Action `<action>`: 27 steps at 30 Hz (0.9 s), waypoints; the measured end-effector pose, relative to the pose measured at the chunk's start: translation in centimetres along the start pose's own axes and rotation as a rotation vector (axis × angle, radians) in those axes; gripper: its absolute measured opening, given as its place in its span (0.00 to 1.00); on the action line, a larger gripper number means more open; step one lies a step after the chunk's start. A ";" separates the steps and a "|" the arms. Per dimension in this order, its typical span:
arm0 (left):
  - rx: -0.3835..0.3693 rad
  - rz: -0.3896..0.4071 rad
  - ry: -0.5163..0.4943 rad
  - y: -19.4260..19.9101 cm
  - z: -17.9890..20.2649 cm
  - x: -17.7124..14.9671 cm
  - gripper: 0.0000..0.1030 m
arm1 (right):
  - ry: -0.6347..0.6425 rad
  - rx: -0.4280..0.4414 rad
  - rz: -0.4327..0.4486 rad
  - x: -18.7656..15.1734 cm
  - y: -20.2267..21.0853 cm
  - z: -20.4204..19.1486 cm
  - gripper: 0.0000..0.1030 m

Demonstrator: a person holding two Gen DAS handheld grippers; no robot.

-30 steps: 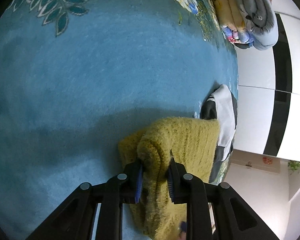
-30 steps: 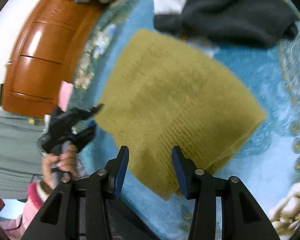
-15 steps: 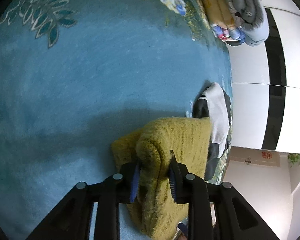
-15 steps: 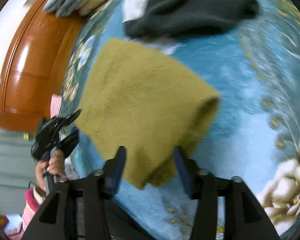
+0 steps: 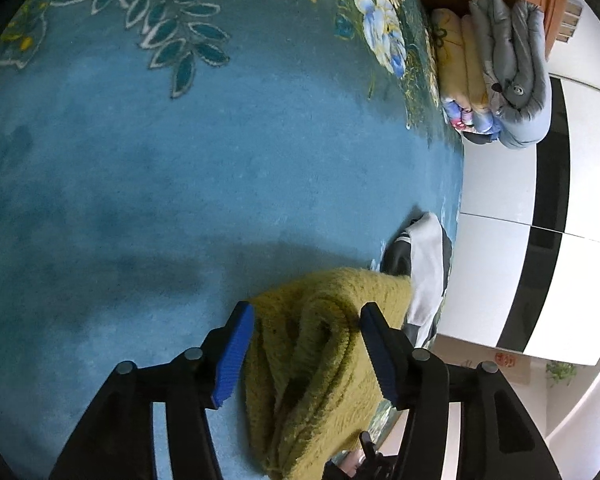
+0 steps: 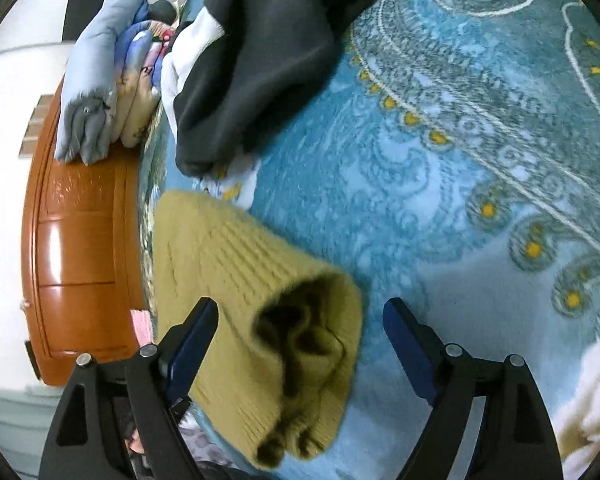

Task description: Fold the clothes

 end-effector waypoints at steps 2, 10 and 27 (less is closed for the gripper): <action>0.020 0.001 -0.013 -0.3 0.1 0.1 0.64 | -0.011 0.015 0.000 0.6 -0.2 -0.2 0.83; 0.043 -0.050 -0.038 -2.6 0.2 0.4 0.73 | -0.035 0.038 -0.002 1.4 -0.3 -0.6 0.79; 0.098 -0.107 -0.080 -4.3 0.3 -1.0 0.42 | -0.009 0.015 -0.030 1.5 -0.3 -1.2 0.62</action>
Point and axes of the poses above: each gripper's, at about its wrist camera, not at the fingertips, and y roughly against the way its jaws point, z to its right, x to its top, the point moved 7 cm from there along -y, roughly the way its jaws point, and after that the axes turned 6 degrees about -z, right-handed, at the moved point
